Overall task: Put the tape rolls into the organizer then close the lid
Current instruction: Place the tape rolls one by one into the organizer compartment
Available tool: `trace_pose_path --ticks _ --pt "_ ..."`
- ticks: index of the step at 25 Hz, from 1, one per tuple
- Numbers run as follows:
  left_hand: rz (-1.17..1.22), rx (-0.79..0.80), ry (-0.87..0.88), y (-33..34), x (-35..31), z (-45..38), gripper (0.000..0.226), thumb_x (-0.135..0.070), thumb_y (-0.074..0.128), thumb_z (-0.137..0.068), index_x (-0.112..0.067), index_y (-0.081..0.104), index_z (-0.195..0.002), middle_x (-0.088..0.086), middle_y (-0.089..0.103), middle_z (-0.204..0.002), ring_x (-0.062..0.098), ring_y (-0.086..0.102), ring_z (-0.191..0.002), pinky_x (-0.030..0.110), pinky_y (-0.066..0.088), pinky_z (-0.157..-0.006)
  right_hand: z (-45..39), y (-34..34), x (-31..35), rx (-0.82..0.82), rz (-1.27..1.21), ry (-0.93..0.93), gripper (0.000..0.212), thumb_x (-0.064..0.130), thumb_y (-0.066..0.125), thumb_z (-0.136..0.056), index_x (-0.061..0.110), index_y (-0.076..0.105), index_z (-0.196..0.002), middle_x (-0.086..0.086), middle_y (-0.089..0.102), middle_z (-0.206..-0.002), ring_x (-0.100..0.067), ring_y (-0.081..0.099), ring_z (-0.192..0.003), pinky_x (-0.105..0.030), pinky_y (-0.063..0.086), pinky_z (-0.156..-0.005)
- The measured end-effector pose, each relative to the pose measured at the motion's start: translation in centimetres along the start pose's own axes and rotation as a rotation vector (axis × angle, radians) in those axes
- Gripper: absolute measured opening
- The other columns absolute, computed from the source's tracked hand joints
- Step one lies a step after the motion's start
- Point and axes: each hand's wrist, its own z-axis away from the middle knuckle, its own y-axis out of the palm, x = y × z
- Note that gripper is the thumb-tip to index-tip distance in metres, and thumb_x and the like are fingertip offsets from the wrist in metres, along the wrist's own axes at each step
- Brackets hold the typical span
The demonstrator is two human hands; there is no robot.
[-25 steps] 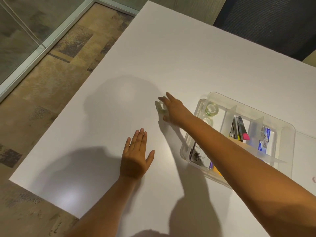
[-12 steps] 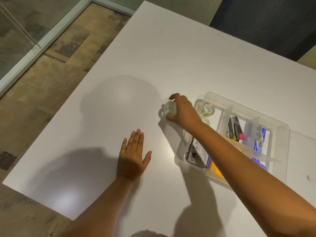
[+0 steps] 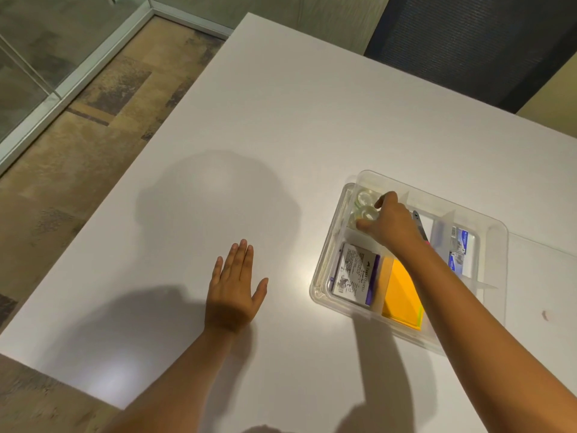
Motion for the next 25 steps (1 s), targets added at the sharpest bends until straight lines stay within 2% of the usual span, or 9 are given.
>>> trace_pose_path --ticks 6,12,17,25 --pt "0.002 -0.017 -0.001 -0.2 -0.1 -0.1 0.055 -0.037 0.052 -0.09 -0.003 0.044 -0.133 0.014 0.048 -0.138 0.026 0.042 -0.131 0.044 0.037 -0.107 -0.6 1.3 -0.1 0.053 -0.078 0.038 0.053 0.027 0.07 -0.079 0.002 0.042 -0.117 -0.018 0.059 -0.113 -0.027 0.052 -0.089 -0.029 0.036 -0.067" --pt "0.008 -0.004 -0.003 -0.3 -0.2 -0.2 0.055 -0.037 0.051 -0.089 -0.003 0.045 -0.132 0.014 0.049 -0.137 0.025 0.042 -0.13 0.043 0.037 -0.107 -1.1 1.8 -0.3 0.024 -0.103 0.058 0.054 0.026 0.071 -0.077 0.001 0.044 -0.116 -0.018 0.057 -0.116 -0.031 0.056 -0.1 -0.03 0.038 -0.069" --pt "0.012 0.027 -0.012 -0.3 -0.1 -0.2 0.055 -0.037 0.051 -0.09 -0.003 0.044 -0.133 0.013 0.048 -0.138 0.025 0.042 -0.131 0.044 0.036 -0.108 -1.4 1.7 -0.5 0.056 -0.134 0.081 0.054 0.027 0.072 -0.077 0.002 0.044 -0.116 -0.017 0.055 -0.117 -0.021 0.047 -0.085 -0.03 0.037 -0.068" --pt "0.042 0.155 -0.049 -0.9 -0.2 -0.4 0.055 -0.038 0.047 -0.091 -0.004 0.042 -0.135 0.012 0.046 -0.14 0.023 0.039 -0.133 0.043 0.033 -0.11 -1.3 2.1 -0.6 0.031 -0.208 0.098 0.04 0.029 0.059 -0.087 0.002 0.045 -0.114 -0.018 0.059 -0.114 -0.023 0.047 -0.085 -0.031 0.036 -0.07"
